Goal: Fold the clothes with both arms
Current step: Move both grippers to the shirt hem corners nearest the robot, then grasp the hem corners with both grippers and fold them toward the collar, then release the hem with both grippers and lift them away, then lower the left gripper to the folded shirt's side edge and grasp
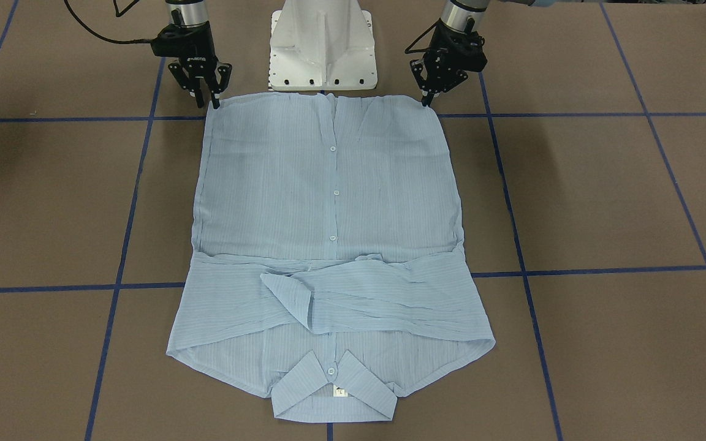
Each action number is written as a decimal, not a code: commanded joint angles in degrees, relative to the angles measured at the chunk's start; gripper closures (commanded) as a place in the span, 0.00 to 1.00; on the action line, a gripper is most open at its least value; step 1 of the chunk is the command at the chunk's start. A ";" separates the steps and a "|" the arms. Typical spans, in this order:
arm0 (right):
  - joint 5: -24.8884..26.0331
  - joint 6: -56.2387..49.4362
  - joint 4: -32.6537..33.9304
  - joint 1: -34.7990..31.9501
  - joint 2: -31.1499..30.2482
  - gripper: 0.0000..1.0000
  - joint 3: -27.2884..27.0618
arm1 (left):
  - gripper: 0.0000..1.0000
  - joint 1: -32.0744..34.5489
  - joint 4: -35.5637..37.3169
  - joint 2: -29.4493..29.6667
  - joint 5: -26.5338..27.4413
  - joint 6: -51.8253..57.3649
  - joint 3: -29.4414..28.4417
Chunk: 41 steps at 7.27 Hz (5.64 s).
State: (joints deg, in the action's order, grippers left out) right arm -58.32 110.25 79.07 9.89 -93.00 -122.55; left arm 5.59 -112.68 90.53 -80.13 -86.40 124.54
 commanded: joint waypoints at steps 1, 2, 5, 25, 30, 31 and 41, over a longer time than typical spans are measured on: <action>0.49 0.49 0.29 1.27 -0.25 0.58 0.12 | 1.00 -0.05 0.00 -0.09 0.06 0.00 0.00; 0.49 0.49 0.29 1.36 -0.25 0.70 0.12 | 1.00 -0.05 0.00 -0.09 0.06 0.00 0.09; 1.71 0.40 0.38 1.10 -0.34 1.00 0.12 | 1.00 0.04 0.00 -0.09 0.06 0.00 0.09; -32.21 -34.23 19.52 -52.16 36.31 1.00 13.76 | 1.00 36.42 14.14 32.84 -15.15 29.62 -24.96; -31.86 -34.14 5.39 -51.20 35.09 1.00 29.30 | 1.00 36.34 1.58 33.93 -13.47 29.88 -40.51; -31.42 -34.05 5.22 -50.24 34.21 1.00 29.30 | 1.00 36.08 1.58 33.84 -13.47 29.88 -40.69; -31.77 -38.71 5.21 -51.37 32.27 0.00 24.82 | 0.00 27.32 -5.44 13.54 -19.72 30.10 -19.69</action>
State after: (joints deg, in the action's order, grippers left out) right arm -90.13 71.41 84.29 -41.55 -60.69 -97.60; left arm 36.90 -117.50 106.04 -100.32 -51.99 103.11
